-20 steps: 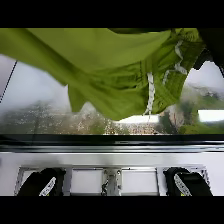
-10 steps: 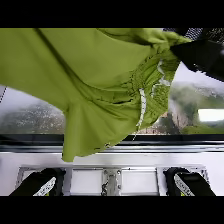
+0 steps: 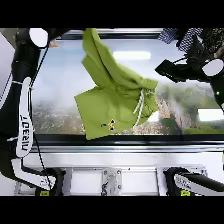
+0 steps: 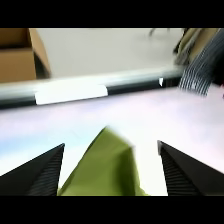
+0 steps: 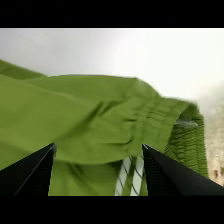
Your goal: Fold the clothes and pants, and hang the long-sleeved shirts on hangers.
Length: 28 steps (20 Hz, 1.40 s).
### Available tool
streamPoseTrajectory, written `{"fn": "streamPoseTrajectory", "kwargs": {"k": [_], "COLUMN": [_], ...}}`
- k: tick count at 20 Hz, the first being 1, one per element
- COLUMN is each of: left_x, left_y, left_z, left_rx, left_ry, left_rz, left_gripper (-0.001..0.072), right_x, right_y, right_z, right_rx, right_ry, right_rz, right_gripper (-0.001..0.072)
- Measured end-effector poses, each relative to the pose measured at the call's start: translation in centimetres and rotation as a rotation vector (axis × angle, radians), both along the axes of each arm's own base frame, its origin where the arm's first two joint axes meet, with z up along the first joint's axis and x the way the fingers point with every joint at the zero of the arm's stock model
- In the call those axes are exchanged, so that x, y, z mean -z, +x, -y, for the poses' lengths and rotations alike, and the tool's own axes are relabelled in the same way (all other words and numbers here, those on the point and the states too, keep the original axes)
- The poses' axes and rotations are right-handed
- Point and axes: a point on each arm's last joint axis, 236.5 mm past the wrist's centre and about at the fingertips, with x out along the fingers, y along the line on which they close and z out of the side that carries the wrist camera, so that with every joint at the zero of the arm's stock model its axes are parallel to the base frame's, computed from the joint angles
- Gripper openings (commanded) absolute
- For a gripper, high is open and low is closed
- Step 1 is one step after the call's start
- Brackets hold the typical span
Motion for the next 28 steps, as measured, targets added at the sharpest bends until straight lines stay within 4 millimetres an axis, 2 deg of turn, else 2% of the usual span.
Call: {"fn": "streamPoseTrajectory", "kwargs": {"k": [3, 5, 7, 10, 13, 14, 16, 19, 23, 24, 26, 27, 28], "left_x": [5.9, 10.5, 15.0, 22.5, 29.3, 31.1, 33.9, 36.8, 38.7, 39.0, 39.5, 39.7, 39.7], "left_y": [-0.2, -2.5, -6.5, -15.1, -24.0, -26.4, -29.8, -32.6, -33.7, -33.8, -33.6, -33.5, -33.4], "left_z": [-4.0, -7.6, -10.5, -11.9, -9.9, -9.0, -7.1, -4.7, -1.7, -1.0, 0.1, 0.4, 0.6], "left_rx": [-0.064, -0.120, -0.165, -0.186, -0.164, -0.160, -0.157, -0.150, -0.114, -0.097, -0.077, -0.067, -0.055], "left_ry": [-0.002, 0.008, 0.014, 0.013, -0.063, -0.100, -0.167, -0.229, -0.249, -0.239, -0.218, -0.207, -0.190], "left_rz": [-0.212, -0.400, -0.584, -0.859, -1.081, -1.127, -1.189, -1.237, -1.287, -1.299, -1.303, -1.303, -1.299], "left_gripper": [0.0630, 0.0630, 0.0631, 0.0631, 0.0631, 0.0631, 0.0631, 0.0631, 0.0625, 0.0508, 0.0115, 0.0006, 0.0004], "right_x": [0.5, -0.5, -1.4, -1.8, -1.4, -1.2, -0.9, -0.8, -0.9, -1.0, -0.9, -0.9, -0.8], "right_y": [0.9, 0.3, -1.6, -4.8, -7.5, -8.2, -9.0, -9.5, -9.6, -9.7, -9.7, -9.7, -9.8], "right_z": [4.0, 6.1, 7.3, 7.7, 7.5, 7.4, 7.2, 6.5, 6.0, 6.0, 5.9, 5.9, 6.0], "right_rx": [0.082, 0.108, 0.106, 0.094, 0.084, 0.083, 0.081, 0.074, 0.070, 0.070, 0.069, 0.068, 0.068], "right_ry": [-0.030, -0.071, -0.122, -0.169, -0.185, -0.185, -0.183, -0.157, -0.132, -0.131, -0.128, -0.127, -0.129], "right_rz": [0.009, 0.031, 0.031, 0.012, -0.006, -0.011, -0.020, -0.019, -0.016, -0.015, -0.017, -0.018, -0.021], "right_gripper": [0.0584, 0.0583, 0.0583, 0.0583, 0.0583, 0.0583, 0.0582, 0.0581, 0.0581, 0.0581, 0.0582, 0.0583, 0.0583]}}
